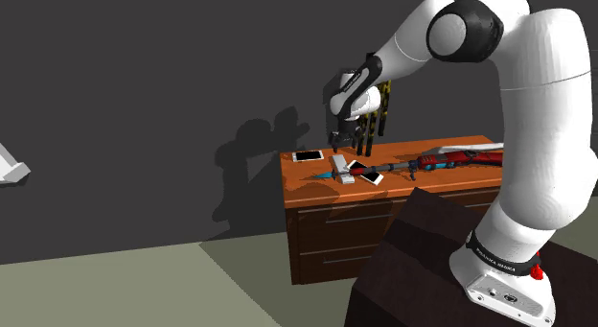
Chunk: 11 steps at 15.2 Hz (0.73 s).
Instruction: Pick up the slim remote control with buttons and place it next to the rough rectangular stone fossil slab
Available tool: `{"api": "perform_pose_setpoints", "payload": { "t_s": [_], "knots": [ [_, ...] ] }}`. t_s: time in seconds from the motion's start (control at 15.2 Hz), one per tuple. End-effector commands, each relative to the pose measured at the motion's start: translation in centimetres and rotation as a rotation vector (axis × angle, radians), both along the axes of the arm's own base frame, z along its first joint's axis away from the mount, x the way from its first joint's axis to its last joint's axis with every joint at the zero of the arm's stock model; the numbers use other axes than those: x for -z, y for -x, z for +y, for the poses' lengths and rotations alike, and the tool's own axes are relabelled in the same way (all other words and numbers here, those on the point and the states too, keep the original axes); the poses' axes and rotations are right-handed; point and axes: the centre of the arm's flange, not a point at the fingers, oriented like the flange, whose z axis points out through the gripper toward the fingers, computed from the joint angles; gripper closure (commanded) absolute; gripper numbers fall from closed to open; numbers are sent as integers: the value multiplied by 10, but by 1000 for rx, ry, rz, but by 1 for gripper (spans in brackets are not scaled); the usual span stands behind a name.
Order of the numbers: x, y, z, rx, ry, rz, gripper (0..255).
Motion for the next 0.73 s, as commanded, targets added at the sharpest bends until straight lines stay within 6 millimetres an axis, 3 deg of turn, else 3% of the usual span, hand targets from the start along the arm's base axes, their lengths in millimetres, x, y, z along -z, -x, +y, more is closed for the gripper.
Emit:
{"api": "perform_pose_setpoints", "payload": {
  "t_s": [0.0,0.4,0.66],
  "knots": [
    [21,-10,-10,19,-1,3,0],
    [83,-37,-48,72,-5,11,0],
    [104,-37,-48,72,-5,11,0]
  ]
}}
